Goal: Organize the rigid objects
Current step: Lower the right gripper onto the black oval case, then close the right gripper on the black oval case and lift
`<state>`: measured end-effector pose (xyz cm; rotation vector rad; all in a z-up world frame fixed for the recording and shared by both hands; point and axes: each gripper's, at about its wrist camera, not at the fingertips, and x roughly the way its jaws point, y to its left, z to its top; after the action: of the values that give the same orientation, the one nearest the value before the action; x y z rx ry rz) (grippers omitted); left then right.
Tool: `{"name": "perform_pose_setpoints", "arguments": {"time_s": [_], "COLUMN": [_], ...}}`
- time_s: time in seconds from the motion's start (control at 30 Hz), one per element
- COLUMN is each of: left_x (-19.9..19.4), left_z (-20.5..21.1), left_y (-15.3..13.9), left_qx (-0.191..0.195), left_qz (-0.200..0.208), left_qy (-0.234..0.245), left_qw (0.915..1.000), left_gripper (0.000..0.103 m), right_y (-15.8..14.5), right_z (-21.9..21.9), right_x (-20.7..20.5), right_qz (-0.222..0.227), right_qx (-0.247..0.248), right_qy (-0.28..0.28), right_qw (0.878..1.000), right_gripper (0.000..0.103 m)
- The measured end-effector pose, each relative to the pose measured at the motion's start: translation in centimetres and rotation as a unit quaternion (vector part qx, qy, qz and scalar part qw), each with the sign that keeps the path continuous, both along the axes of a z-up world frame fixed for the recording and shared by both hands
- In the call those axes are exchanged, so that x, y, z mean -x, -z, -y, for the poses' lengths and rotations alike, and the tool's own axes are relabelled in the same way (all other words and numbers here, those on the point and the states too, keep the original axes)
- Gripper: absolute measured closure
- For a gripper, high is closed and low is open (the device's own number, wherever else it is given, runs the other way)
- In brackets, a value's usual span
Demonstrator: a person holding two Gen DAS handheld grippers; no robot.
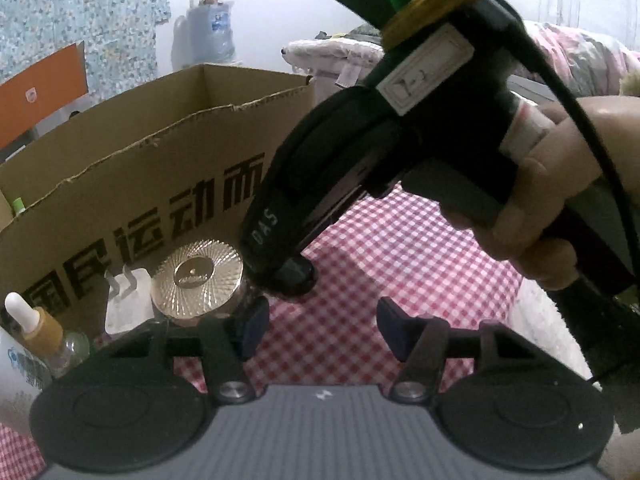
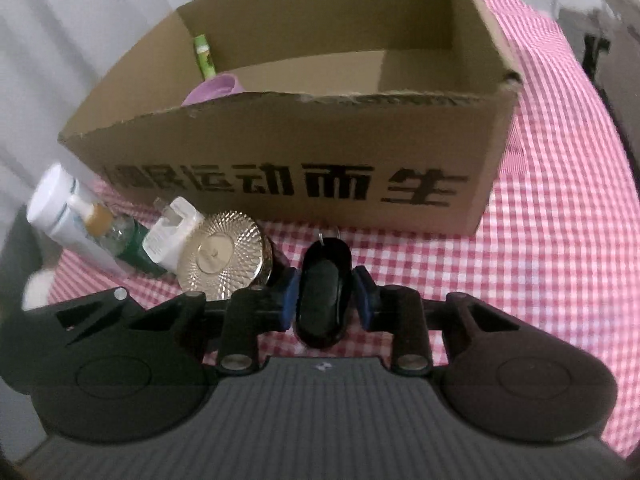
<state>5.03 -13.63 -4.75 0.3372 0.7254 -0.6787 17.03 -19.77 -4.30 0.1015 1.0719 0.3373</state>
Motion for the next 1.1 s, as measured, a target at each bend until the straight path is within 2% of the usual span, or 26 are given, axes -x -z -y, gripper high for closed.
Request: {"name": "perform_pose_setpoints", "arguments": {"time_s": [0.27, 0.53, 0.63, 0.73, 0.8, 1.1], "left_x": [-0.8, -2.1, -2.6, -2.9, -3.2, -3.3], "left_z": [0.1, 1.3, 1.5, 1.6, 1.5, 1.1], "left_y": [0.1, 0.8, 0.6, 0.7, 0.6, 0.6], "left_qx": [0.008, 0.024, 0.028, 0.027, 0.028, 0.03], "left_qz": [-0.025, -0.068, -0.074, -0.075, -0.076, -0.076], "left_qy": [0.002, 0.011, 0.006, -0.004, -0.009, -0.023], "left_qw": [0.9996, 0.9973, 0.9969, 0.9968, 0.9967, 0.9964], "left_gripper": [0.042, 0.042, 0.048, 0.053, 0.059, 0.071], "right_y": [0.1, 0.6, 0.8, 1.4, 1.3, 1.6], "right_z": [2.7, 6.0, 7.0, 7.2, 7.5, 7.8], "right_x": [2.4, 5.8, 6.0, 6.0, 6.3, 6.7], "right_qz": [0.0, -0.018, -0.026, -0.043, -0.039, -0.036], "right_qx": [-0.025, -0.088, -0.117, -0.172, -0.18, -0.205], "right_qy": [0.045, 0.089, 0.095, 0.101, 0.099, 0.113], "right_qw": [0.999, 0.992, 0.988, 0.979, 0.978, 0.972], "right_gripper": [0.078, 0.08, 0.08, 0.08, 0.08, 0.082]}}
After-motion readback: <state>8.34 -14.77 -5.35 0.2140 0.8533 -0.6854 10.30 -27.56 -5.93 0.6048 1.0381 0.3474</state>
